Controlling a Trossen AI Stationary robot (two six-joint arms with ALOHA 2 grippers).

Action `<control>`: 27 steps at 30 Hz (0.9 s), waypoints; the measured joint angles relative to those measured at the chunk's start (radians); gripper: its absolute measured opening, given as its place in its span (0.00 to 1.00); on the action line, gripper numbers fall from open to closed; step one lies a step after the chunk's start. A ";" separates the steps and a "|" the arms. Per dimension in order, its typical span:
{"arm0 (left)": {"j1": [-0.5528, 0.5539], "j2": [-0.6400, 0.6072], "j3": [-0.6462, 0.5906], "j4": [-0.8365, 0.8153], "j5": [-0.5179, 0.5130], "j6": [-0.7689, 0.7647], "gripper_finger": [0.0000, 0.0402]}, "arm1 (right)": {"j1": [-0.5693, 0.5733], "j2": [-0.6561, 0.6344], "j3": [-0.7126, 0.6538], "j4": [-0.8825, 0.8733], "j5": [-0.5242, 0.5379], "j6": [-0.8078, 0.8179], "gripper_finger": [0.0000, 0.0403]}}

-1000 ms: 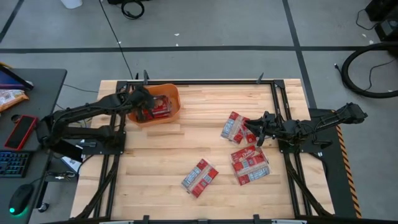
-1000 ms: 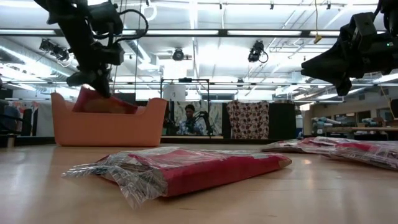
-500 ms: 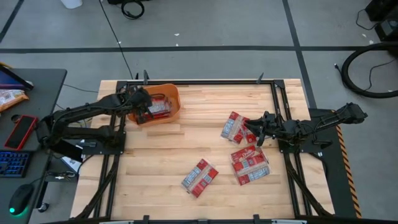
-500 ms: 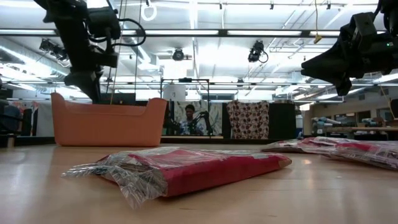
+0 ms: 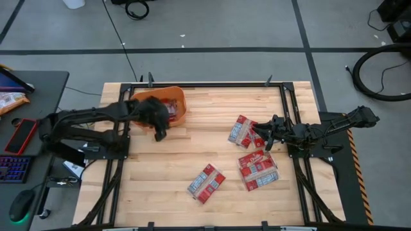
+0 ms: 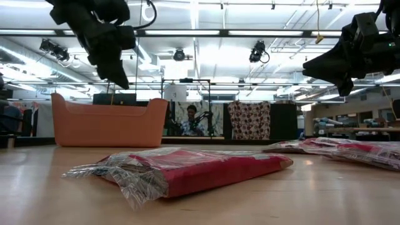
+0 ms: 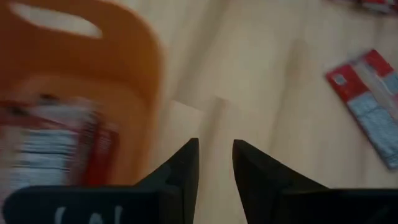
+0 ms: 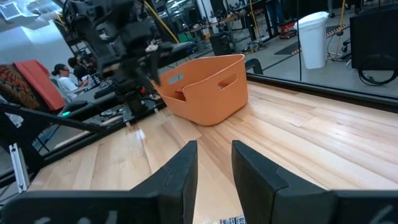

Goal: Sort popcorn bags into baskets
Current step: Put the red popcorn bag into the orange bin

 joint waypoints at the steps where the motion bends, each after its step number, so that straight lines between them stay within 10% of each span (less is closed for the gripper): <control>1: -0.033 0.015 0.000 0.005 -0.014 -0.035 0.25 | 0.000 0.000 0.000 0.000 0.000 0.000 0.26; 15: -0.509 0.466 0.043 0.527 -0.109 -0.329 0.25 | 0.000 0.000 0.000 0.003 0.000 0.000 0.26; 27: -0.648 0.856 0.418 0.493 -0.074 -0.221 0.25 | 0.000 0.000 0.000 0.006 0.000 0.000 0.26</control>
